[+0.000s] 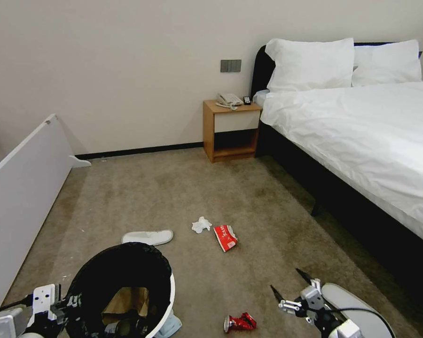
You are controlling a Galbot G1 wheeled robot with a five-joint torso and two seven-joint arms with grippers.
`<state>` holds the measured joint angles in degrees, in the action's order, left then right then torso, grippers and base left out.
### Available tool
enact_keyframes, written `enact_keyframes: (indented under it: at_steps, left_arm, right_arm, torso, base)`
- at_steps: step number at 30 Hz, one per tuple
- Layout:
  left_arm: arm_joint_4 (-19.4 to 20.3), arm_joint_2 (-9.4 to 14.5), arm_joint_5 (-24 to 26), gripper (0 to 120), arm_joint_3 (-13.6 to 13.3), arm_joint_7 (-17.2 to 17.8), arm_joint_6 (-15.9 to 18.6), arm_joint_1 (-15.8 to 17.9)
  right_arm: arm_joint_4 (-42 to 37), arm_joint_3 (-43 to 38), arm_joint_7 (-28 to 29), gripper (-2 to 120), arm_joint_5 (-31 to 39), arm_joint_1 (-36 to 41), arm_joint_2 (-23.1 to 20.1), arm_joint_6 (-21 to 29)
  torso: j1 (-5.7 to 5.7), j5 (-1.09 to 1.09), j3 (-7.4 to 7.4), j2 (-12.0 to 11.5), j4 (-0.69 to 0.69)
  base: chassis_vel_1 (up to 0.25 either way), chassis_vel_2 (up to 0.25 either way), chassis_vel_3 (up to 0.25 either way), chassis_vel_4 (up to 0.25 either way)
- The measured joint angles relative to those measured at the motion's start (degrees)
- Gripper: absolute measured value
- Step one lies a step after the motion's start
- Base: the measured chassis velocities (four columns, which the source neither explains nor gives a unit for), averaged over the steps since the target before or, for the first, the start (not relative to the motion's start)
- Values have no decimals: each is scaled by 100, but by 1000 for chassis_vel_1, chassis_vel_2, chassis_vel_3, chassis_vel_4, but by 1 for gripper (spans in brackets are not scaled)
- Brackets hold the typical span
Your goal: Pick up the trash bin, then pick up the garbage from the floor and place it into the trash bin.
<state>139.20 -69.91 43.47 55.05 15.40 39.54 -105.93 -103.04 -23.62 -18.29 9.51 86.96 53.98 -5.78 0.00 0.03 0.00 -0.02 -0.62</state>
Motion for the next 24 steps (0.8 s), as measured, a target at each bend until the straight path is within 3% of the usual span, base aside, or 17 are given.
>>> enact_keyframes:
  at_steps: [4, 10, 18, 24]
  left_arm:
    - [82, -5, -99, 3, -9, 42, 45, -10]
    - [141, 6, -224, 3, -97, 71, 81, -4]
    - [204, -53, -302, 3, -60, 75, 81, -101]
    - [227, -49, -319, 3, -55, 71, 80, -116]
  right_arm:
    - [350, 653, -332, 100, 207, -522, -530, -140]
    - [723, 1569, -700, 100, 457, -1183, -907, -296]
    - [1212, 2586, -831, 100, 454, -1909, -871, -365]
    - [1523, 2850, -824, 100, 404, -2100, -768, -357]
  torso:
    - [0, 0, 0, 0, -1]
    - [0, -7, 0, 0, -3]
    - [0, -2, 0, 0, 1]
    - [0, -3, 0, 1, -1]
  base:
    - [0, 0, 0, 0]
    - [0, 0, 0, 0]
    - [0, 0, 0, 0]
    - [0, 0, 0, 0]
